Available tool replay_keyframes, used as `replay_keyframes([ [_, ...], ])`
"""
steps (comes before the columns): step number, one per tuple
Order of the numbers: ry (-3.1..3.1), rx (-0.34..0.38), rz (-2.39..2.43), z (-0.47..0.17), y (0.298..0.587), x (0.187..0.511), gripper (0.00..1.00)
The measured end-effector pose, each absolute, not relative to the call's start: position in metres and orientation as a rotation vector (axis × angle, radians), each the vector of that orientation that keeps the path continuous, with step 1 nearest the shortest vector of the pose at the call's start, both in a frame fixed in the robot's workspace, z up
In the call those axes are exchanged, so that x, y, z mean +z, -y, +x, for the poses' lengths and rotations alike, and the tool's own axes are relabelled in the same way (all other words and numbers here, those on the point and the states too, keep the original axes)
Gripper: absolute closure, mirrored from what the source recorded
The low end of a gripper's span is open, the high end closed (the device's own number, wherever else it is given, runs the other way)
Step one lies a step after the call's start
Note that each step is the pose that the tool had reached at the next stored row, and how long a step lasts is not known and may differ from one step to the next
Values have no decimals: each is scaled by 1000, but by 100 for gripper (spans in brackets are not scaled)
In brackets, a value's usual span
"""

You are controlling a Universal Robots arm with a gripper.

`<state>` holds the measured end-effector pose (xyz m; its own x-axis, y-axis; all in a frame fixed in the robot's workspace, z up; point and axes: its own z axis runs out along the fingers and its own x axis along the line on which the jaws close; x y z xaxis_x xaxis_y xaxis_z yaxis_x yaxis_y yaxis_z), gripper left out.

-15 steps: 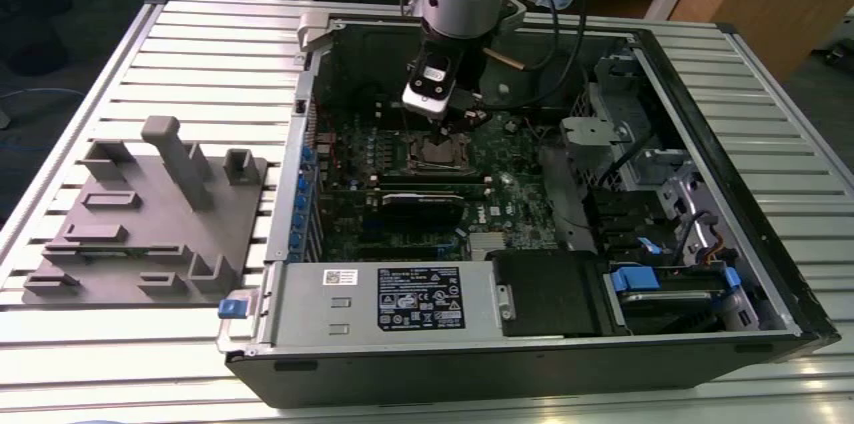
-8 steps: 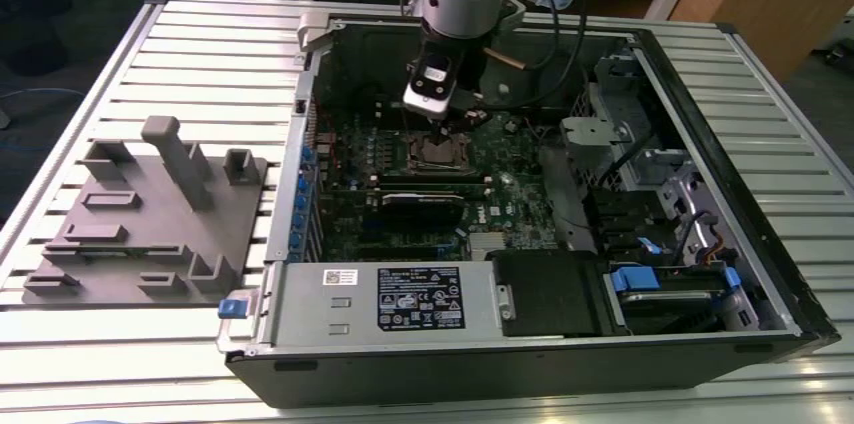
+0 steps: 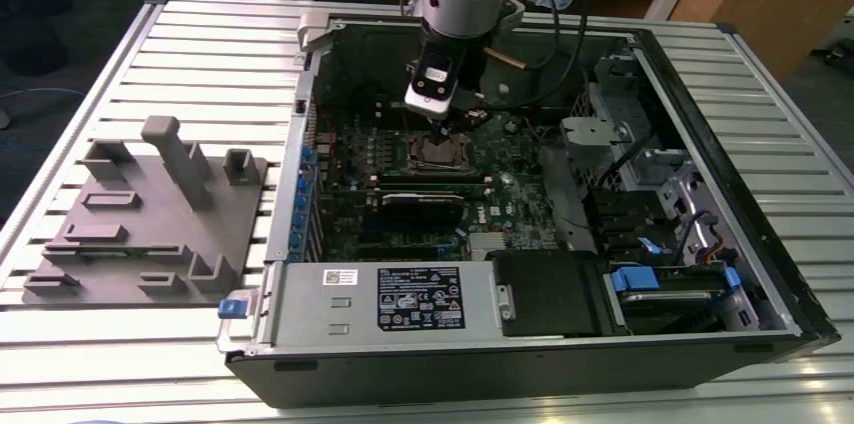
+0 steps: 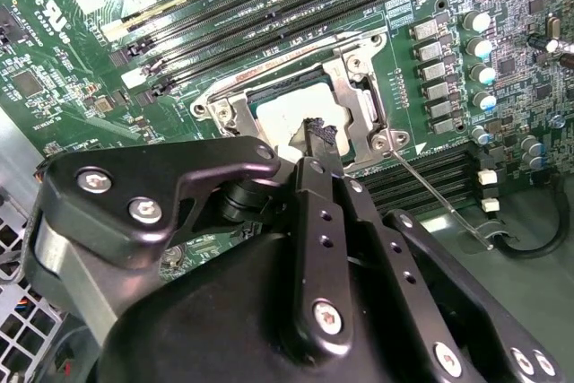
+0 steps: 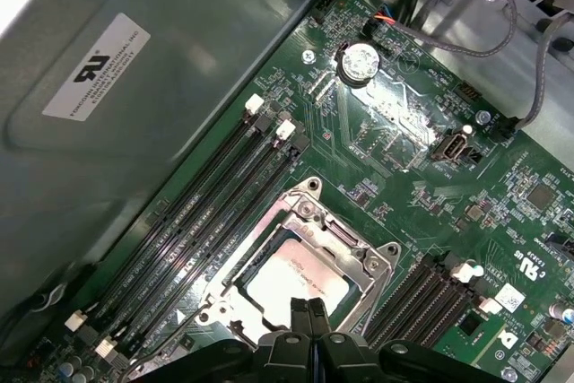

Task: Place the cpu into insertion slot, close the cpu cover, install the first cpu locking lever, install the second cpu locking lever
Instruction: 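Close the cpu cover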

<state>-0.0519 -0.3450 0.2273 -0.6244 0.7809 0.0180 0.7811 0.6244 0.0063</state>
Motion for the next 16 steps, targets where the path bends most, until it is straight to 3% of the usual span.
replay_keyframes([
  [16, 2837, -25, -1314, -52, 345, 227, 89],
])
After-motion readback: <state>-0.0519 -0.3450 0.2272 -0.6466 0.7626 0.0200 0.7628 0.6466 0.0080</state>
